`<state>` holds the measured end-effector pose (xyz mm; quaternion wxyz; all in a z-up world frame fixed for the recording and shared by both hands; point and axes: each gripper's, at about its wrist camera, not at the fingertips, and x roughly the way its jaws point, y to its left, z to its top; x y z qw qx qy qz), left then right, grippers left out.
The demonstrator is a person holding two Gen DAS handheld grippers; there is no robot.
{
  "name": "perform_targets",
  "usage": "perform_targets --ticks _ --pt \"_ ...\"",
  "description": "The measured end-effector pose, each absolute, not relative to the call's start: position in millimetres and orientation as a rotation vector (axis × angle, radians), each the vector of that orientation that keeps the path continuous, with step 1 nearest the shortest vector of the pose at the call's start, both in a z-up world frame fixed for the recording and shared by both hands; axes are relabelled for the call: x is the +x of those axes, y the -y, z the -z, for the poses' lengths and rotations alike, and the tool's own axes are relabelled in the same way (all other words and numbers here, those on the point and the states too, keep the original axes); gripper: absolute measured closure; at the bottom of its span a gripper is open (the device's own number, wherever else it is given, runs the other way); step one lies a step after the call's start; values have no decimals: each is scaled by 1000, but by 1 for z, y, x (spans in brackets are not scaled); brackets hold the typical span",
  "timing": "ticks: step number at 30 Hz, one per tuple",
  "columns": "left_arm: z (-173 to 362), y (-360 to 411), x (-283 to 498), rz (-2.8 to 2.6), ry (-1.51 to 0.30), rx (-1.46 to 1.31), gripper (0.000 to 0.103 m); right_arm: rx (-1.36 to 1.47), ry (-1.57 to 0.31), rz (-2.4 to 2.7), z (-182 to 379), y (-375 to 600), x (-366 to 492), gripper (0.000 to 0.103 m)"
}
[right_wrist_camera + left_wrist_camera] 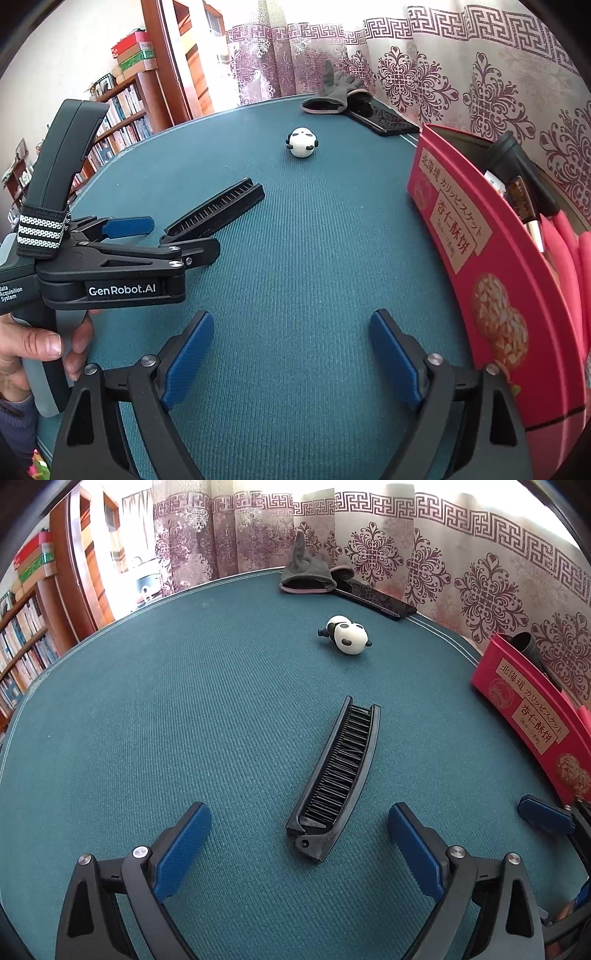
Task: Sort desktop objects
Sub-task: 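Grasp the black comb with the left tool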
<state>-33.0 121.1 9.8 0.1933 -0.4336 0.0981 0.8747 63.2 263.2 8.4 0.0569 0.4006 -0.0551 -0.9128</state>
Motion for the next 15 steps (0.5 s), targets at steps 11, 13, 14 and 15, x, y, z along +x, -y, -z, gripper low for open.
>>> perform_targets --ticks 11,13,14,15 --pt "-15 -142 -52 -2393 -304 -1129 62 1205 195 2757 -9 -265 64 14" --pt "-16 -141 -51 -2398 -308 -1121 75 1205 197 2756 -9 -265 64 14" --pt "-16 -140 -50 -2400 -306 -1119 75 1206 197 2756 -9 -265 64 14" --pt "-16 -138 -50 -2402 -296 -1122 75 1206 196 2756 -9 -265 64 14"
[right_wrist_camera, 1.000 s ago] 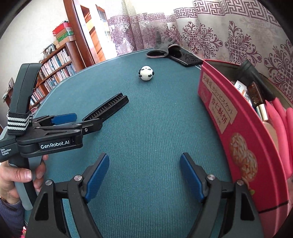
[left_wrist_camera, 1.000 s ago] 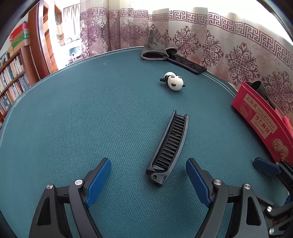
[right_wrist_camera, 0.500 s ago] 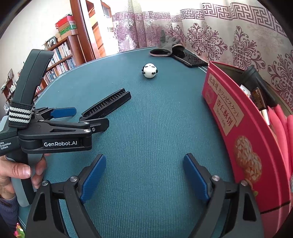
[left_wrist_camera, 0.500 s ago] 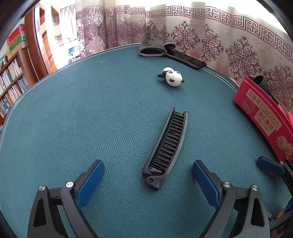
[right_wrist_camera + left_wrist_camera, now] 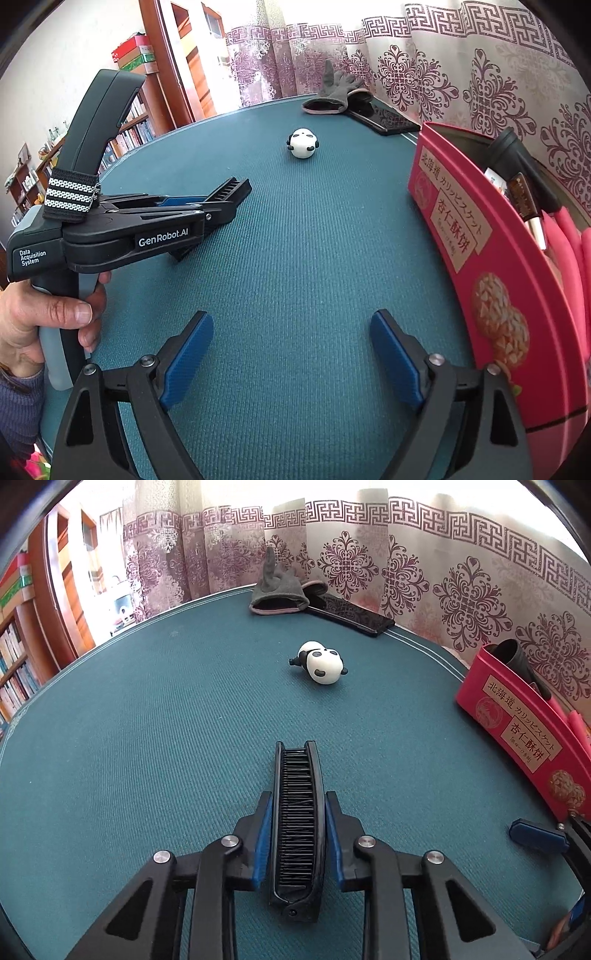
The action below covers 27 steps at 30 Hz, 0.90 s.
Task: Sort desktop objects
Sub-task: 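Grasp the black comb with the left tool, then grasp the panda figurine with the right tool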
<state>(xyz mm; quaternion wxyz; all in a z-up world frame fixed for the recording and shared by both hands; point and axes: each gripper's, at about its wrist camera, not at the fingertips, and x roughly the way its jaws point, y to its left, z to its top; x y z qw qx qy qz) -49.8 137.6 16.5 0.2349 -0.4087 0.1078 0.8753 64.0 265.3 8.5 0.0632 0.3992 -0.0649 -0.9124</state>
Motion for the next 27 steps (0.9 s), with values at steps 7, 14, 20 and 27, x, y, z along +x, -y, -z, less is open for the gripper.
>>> perform_targets --ticks 7,14,20,27 --pt "-21 -100 -53 -2484 -195 -1139 75 1251 244 2724 -13 -268 52 13" --pt "-20 -72 -60 -2532 -95 -1151 75 1206 349 2704 -35 -269 12 13" --pt "-17 -71 -61 -2517 -76 -1160 75 1155 257 2763 -49 -257 -41 25" --pt "-16 -65 -62 -2507 -32 -1163 75 1246 196 2829 -38 -261 -111 40"
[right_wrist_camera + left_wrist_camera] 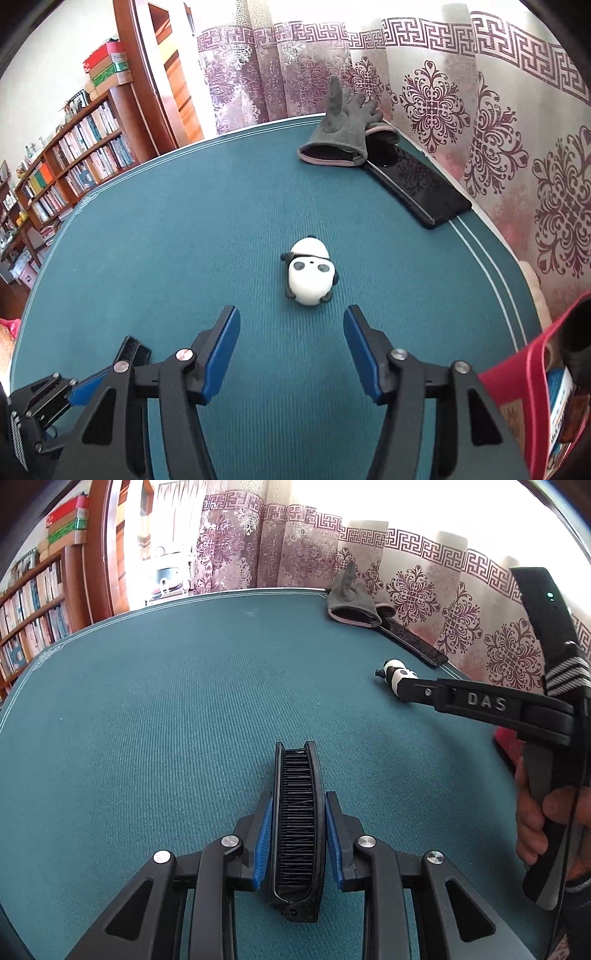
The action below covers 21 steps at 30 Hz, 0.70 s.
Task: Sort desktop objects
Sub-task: 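Grasp the panda figurine with the right tool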
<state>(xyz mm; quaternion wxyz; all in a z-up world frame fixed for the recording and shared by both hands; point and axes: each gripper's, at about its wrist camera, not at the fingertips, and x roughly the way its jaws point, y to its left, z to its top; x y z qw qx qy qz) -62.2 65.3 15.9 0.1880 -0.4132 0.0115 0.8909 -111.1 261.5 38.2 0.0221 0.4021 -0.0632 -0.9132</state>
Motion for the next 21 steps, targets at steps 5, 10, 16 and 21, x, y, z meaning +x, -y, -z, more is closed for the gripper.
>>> perform_targets --ticks 5,10,16,21 --pt "-15 -64 -62 -2502 -24 -1165 75 1279 151 2874 -30 -264 -142 40" --pt "-15 -64 -62 -2502 -23 -1164 75 1291 92 2890 -21 -260 -151 55" --pt "-15 -64 -63 -2505 -24 -1160 75 1278 79 2879 -21 -256 -140 64" --pt "-15 -64 -63 -2521 -21 -1157 75 1255 111 2857 -24 -252 -116 64"
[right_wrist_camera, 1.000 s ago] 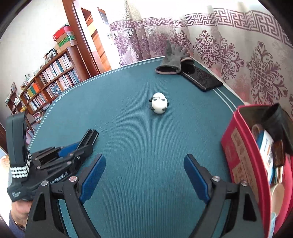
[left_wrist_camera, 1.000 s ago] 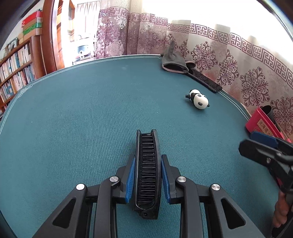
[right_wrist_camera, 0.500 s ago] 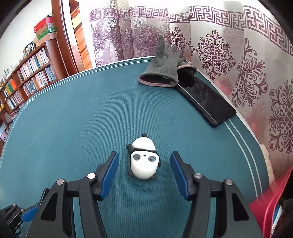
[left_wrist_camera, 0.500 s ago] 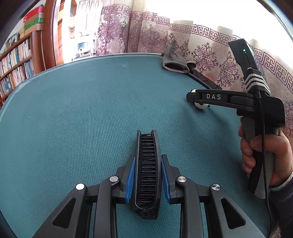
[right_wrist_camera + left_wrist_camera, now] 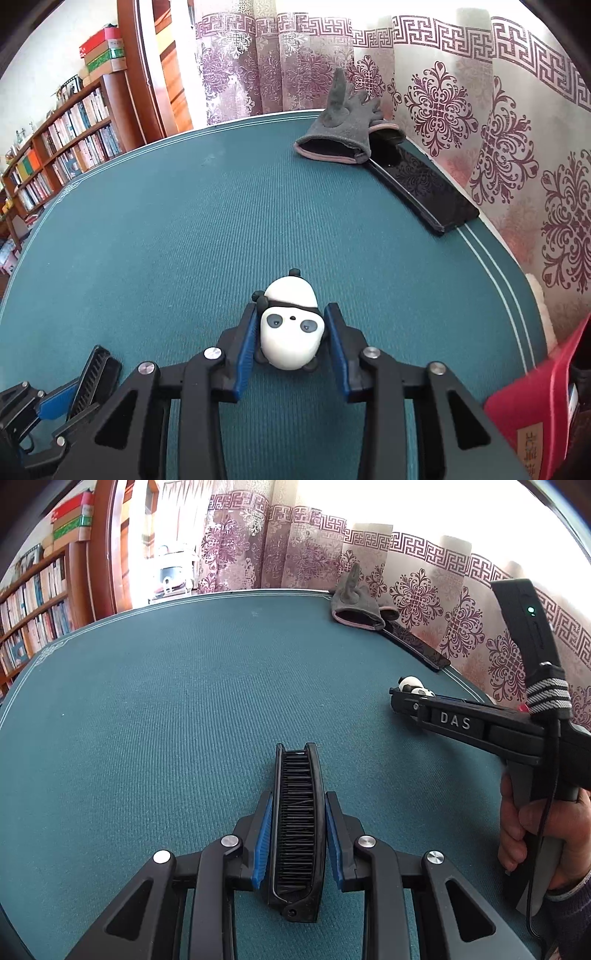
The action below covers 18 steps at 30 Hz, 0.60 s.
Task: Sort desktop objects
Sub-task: 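Grasp the panda figurine with the right tool, then carry the black comb and panda figurine over the red tin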
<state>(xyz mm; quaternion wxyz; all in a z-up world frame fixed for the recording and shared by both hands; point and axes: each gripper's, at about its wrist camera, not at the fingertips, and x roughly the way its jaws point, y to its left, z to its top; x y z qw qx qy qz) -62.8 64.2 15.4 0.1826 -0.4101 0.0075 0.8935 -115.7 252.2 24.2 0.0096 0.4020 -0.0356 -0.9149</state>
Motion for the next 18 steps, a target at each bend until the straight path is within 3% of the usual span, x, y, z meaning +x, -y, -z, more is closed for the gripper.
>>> perform_targets --ticks 18 --pt "-40 -108 -13 -2539 -233 -954 75 985 158 2978 -82 -263 26 64"
